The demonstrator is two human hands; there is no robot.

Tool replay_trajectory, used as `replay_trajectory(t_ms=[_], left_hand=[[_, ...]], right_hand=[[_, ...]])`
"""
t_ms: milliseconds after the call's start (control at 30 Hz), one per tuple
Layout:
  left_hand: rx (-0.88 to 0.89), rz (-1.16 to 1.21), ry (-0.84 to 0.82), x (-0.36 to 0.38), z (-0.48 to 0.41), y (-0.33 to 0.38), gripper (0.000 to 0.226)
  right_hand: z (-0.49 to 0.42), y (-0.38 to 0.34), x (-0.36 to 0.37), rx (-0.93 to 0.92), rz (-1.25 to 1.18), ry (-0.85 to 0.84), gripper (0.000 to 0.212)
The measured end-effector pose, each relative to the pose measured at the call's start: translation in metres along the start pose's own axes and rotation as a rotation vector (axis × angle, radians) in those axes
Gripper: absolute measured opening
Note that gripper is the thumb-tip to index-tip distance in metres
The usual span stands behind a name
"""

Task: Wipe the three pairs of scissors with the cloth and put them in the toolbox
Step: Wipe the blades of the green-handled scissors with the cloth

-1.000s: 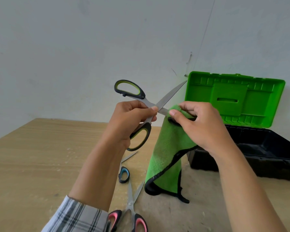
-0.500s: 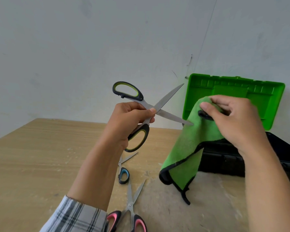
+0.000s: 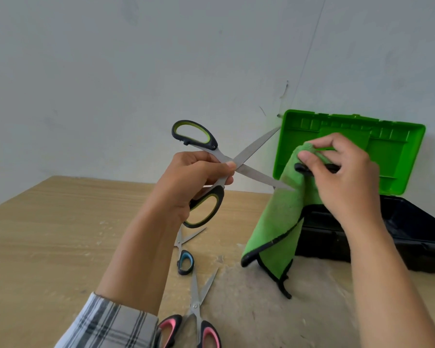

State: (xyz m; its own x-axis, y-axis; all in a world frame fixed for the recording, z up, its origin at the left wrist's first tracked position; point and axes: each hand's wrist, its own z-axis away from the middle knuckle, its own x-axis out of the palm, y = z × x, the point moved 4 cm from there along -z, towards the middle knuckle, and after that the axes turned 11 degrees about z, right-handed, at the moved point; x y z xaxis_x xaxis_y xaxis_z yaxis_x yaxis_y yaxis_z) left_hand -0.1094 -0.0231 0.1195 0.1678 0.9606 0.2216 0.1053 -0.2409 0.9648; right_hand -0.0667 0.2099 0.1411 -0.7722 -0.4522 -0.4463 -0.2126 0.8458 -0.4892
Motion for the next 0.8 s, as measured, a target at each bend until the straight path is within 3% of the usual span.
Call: replay_trajectory(t_ms=[200,333,633,800], left_hand=[[-0.005,0.05,0.01,0.01,0.002,-0.005,0.019],[0.009,0.092,0.037,0.01,0.002,-0.004,0.013],[0.023,0.104,0.042,0.013,0.004,-0.003,0.014],[0.05,0.061,0.029,0.014,0.004,-0.004,0.016]], right_hand=[[0.005,-0.021,0.012,-0.014,-0.269,-0.252,0.012],[0.012,-0.038,0.017,-0.085,-0.308,-0.314,0.018],[0.022,-0.052,0.027,-0.166,-0.124,-0.138,0.025],[0.025,-0.047,0.036,-0.107,-0.176,-0.122,0.029]])
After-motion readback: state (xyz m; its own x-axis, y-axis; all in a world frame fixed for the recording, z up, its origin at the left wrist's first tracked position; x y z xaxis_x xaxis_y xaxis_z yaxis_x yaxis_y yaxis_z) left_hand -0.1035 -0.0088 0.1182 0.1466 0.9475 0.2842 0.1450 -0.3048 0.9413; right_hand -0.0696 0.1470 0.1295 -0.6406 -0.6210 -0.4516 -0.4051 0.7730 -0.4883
